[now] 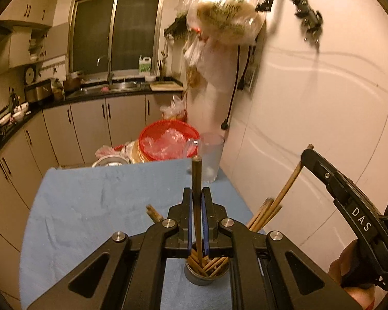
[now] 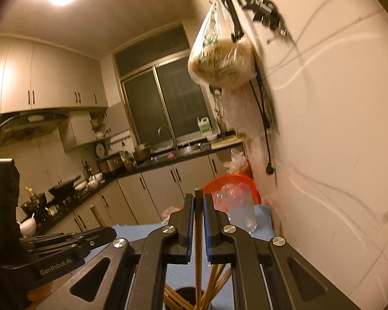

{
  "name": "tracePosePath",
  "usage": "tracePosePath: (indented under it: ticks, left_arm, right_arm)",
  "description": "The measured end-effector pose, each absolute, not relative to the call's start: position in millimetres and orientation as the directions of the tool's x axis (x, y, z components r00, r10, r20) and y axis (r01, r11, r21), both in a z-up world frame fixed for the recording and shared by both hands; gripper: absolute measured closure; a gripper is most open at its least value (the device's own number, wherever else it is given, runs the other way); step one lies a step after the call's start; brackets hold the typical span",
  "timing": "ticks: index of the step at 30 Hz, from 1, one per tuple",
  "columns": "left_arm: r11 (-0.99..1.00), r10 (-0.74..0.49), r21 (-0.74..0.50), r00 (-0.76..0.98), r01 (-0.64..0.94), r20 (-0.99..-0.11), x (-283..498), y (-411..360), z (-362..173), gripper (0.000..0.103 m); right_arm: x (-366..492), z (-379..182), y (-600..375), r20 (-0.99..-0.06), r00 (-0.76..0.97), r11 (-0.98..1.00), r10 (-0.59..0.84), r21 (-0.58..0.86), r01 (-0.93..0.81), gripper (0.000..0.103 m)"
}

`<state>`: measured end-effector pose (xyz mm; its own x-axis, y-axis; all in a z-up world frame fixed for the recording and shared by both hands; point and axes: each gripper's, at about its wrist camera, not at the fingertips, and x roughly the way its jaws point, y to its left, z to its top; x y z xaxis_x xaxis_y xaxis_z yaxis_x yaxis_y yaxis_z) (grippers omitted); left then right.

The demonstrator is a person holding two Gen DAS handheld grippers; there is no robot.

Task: Organize utensils
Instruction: 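Lower the held chopstick into the black cup, then open the left tool to release the chopstick into the cup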

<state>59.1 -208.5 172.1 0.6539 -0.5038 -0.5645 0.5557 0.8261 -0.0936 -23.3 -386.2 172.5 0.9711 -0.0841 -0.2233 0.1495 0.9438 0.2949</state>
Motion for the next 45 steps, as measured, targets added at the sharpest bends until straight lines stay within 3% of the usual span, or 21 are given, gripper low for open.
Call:
tracePosePath:
  ticks: [17, 27, 45]
  left_arm:
    - [0.828, -0.454, -0.021, 0.647, 0.561, -0.612, 53, -201, 110, 0.092]
    - [0.841, -0.410, 0.067, 0.715, 0.536, -0.567, 42, -205, 101, 0.089]
    - [0.850, -0.393, 0.076, 0.723, 0.522, -0.568, 52, -205, 97, 0.087]
  right_arm:
    - [-17, 103, -380, -0.357, 0.932, 0.930, -0.068, 0.315, 0.189, 0.095]
    - [-13, 102, -381, -0.361, 0.928, 0.930, -0.090, 0.303, 0.208, 0.095]
    - [-10, 102, -374, -0.376, 0.922, 0.929, -0.094, 0.301, 0.217, 0.095]
